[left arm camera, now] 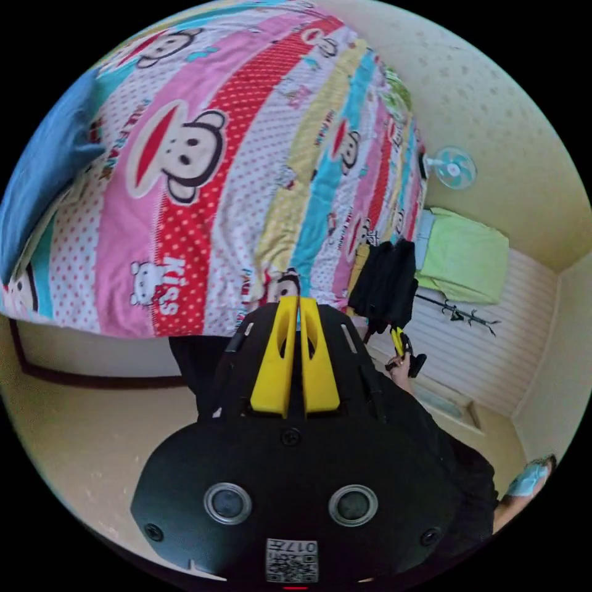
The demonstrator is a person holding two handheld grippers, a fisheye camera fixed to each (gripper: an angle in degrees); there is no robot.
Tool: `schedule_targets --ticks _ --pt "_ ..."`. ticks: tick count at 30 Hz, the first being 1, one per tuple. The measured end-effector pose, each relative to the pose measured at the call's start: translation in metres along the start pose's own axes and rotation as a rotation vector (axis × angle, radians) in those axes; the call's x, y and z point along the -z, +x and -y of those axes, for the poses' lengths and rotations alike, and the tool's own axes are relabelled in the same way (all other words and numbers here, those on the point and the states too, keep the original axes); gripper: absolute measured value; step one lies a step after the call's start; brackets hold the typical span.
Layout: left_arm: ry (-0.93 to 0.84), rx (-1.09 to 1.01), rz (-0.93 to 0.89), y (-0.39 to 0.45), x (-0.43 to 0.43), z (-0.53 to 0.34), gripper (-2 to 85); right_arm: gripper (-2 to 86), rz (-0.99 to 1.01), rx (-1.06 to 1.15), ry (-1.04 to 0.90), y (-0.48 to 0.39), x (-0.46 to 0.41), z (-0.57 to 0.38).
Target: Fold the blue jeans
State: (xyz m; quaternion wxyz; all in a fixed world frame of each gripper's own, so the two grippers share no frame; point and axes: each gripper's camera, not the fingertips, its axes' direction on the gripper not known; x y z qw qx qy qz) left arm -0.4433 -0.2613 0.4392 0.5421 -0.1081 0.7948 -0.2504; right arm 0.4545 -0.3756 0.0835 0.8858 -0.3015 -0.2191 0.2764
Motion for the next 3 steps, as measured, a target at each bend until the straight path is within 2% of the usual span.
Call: schedule_targets --ticks 3 --pt "0.010 -0.125 -0.055 0.062 -0.048 -0.035 -0.6 9.9 -0.117 0.125 0.017 -0.018 0.013 0.048"
